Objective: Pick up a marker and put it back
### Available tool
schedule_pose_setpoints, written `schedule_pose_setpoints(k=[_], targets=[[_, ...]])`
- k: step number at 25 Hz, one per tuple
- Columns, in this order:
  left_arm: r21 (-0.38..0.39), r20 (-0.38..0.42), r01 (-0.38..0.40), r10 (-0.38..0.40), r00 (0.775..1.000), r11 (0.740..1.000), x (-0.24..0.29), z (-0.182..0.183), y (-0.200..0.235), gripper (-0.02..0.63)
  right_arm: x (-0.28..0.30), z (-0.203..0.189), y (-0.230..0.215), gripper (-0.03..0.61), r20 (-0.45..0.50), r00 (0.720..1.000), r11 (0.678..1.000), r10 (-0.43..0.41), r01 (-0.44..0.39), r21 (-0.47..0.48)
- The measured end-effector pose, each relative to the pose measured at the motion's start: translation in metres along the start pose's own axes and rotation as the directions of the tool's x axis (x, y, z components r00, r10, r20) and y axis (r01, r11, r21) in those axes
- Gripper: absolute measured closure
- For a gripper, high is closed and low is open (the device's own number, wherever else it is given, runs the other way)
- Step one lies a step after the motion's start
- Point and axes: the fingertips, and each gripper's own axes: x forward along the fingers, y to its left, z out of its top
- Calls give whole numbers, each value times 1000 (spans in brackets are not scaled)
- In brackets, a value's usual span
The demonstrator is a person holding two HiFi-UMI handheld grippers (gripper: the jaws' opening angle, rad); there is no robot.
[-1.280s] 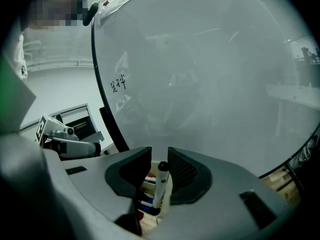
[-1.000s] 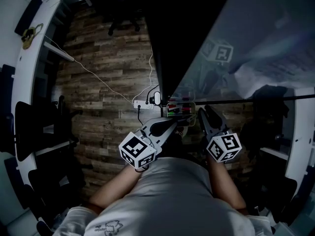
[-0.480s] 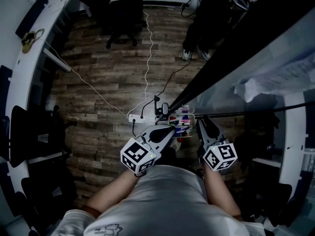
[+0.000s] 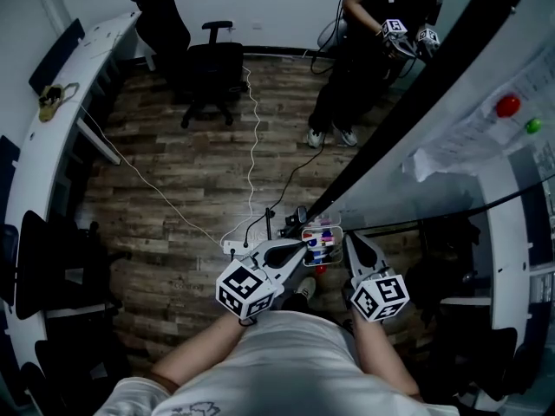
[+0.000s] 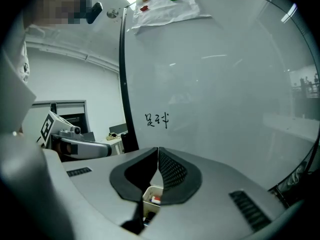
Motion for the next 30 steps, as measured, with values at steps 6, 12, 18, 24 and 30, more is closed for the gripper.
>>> schedule_pose_setpoints(k=[6,12,18,24,30], targets=[[33,29,14,-15,999,999,-21,15,-6,609,-4,7,30,568,17,999,1000,28,-28,-8],[36,57,5,-7,998,999,-51,20,-15,609,-12,15,65,568,34,998,998,56,-55,-39],[67,102,-16,9,995,998,-70,32,-19,609,-16,22,93,568,77,992,993,101,-96,-65],[98,115,-36,24,993,995,-69,33,-41,609,-33,23,98,568,69,990,991,121,-117,-64],[113,122,-41,27,992,993,-63,31,-71,609,-67,23,94,568,82,989,990,125,-119,-71]])
